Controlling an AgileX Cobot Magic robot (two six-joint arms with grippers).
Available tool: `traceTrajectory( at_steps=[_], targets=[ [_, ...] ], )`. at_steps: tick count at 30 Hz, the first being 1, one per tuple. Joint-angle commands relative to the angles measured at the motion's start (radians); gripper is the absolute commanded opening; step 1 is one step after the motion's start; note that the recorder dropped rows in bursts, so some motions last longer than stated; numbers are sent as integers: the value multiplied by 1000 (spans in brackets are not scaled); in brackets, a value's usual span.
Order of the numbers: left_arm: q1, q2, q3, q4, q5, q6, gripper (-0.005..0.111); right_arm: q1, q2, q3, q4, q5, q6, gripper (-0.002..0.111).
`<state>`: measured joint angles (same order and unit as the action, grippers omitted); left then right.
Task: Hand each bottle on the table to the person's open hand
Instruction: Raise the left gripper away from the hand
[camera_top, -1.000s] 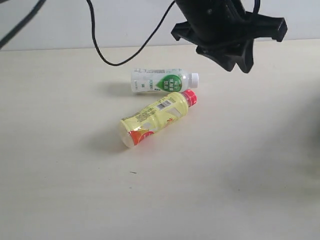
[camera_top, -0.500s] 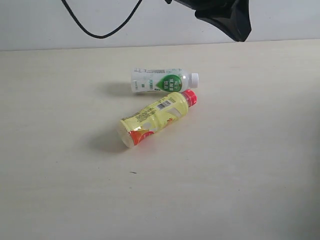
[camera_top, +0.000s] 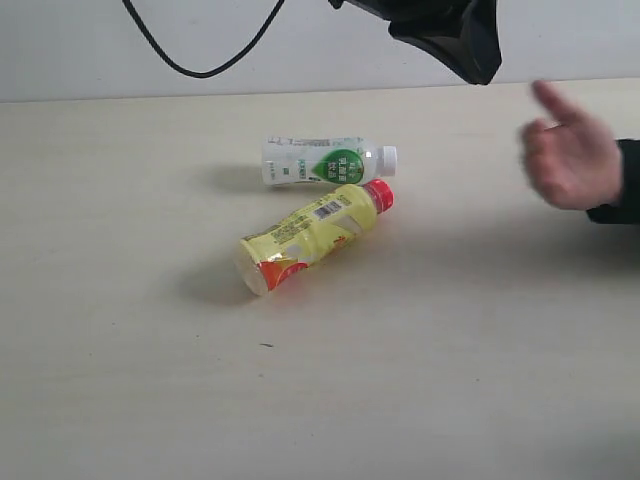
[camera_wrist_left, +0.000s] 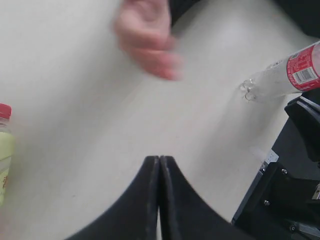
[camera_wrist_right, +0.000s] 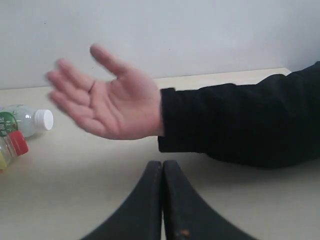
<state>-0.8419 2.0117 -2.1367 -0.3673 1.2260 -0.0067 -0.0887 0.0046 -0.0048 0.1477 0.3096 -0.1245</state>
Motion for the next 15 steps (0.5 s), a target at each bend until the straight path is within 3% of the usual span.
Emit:
traceTrajectory(
  at_steps=[1, 5, 10, 13, 15],
  targets=[
    [3, -9, -6, -8, -5, 7, 0, -6, -5, 5, 2, -7, -5, 0],
    [3, -9, -6, -5, -5, 43, 0, -6, -5, 5, 2, -7, -5, 0],
    [6, -9, -2, 253, -5, 75, 0, -6, -5, 5, 2, -7, -5, 0],
    [6, -5, 16, 434, -5, -46, 0, -6, -5, 5, 2, -7, -5, 0],
    [6, 10, 29, 470, -5, -53, 0, -6, -5, 5, 2, -7, -5, 0]
  ],
)
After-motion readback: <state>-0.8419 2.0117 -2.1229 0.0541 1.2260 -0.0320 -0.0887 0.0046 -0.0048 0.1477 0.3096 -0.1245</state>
